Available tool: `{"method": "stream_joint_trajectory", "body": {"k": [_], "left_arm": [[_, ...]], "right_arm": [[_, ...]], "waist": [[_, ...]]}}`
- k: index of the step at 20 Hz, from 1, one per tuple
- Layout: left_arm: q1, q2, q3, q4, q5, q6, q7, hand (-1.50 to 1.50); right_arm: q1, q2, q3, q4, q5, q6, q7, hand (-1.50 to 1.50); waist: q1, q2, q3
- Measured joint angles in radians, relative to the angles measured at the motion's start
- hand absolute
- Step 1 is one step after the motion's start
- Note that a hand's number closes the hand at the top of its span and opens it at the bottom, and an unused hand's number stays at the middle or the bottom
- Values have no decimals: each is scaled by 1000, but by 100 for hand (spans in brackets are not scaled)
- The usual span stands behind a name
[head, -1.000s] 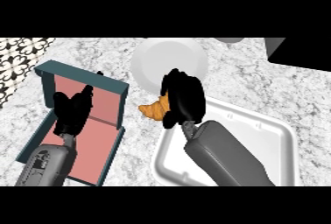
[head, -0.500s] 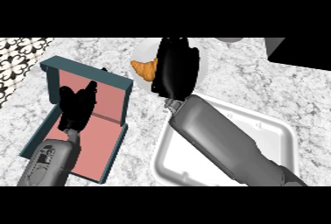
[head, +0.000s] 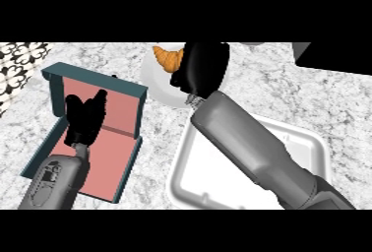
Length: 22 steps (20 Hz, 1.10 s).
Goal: Pick the croissant from the tray and place it in the plate
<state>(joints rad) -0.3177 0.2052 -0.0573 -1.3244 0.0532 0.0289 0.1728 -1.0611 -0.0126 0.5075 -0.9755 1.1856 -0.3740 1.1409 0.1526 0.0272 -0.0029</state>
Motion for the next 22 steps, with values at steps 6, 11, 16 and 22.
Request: {"method": "stream_joint_trajectory", "body": {"k": [6,11,16,22], "left_arm": [[22,6,15,-10,5,4,-6,0],[32,15,30,-3,10,-2,-21,0],[41,12,30,-13,6,4,-19,0],[54,13,41,-15,8,3,-25,0]], "right_arm": [[2,0,-7,118,-28,-76,1,150],[6,2,-28,207,-151,-122,-26,150],[53,6,-35,247,-324,-211,-103,-150],[22,8,48,306,-403,-343,-181,-150]], "waist": [[-23,-3,1],[-33,-2,2],[-40,-2,3],[-57,-6,4]]}}
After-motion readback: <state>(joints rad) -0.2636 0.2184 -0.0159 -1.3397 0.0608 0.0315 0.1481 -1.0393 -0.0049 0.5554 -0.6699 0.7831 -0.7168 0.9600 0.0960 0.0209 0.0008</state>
